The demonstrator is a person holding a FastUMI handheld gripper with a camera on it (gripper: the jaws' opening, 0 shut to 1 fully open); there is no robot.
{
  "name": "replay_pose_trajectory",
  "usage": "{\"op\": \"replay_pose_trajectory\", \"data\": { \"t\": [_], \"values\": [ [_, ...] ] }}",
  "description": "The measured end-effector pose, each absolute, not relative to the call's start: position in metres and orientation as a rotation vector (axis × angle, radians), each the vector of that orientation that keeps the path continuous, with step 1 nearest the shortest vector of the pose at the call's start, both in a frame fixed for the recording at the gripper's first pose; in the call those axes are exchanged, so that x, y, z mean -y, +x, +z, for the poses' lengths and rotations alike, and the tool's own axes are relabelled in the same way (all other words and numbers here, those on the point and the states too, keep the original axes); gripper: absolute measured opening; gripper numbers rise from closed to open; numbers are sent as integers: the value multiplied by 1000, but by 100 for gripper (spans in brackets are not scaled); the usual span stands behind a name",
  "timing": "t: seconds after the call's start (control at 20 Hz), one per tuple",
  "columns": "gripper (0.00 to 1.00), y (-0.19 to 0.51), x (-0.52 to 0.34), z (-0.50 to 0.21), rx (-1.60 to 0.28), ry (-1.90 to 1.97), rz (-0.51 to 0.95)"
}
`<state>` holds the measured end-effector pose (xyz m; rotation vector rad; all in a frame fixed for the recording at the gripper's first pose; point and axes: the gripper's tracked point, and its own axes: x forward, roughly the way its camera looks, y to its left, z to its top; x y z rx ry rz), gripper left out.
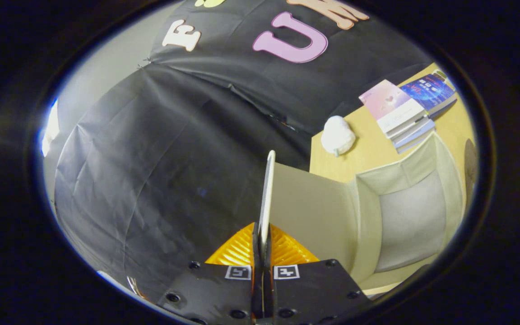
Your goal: Open the storage box then place both shoes into the box .Put the left shoe in first, then the right shoe, with the right side of both shoes facing outward in a uniform manner.
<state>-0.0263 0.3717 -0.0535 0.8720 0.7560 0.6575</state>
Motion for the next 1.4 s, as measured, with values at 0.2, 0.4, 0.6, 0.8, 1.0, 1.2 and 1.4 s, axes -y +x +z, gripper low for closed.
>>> {"op": "replay_pose_trajectory", "data": {
  "t": [0.2, 0.4, 0.6, 0.8, 1.0, 1.2, 1.4],
  "values": [
    [8, -31, -409, -79, -829, 826, 652],
    [9, -39, -440, -109, -867, 728, 655],
    [14, -46, -458, -125, -894, 663, 669],
    [22, -44, -460, -134, -908, 639, 663],
    [24, -29, -448, -137, -896, 645, 642],
    [24, -10, -421, -128, -855, 662, 606],
    [24, 16, -369, -120, -783, 663, 535]
  ]
}}
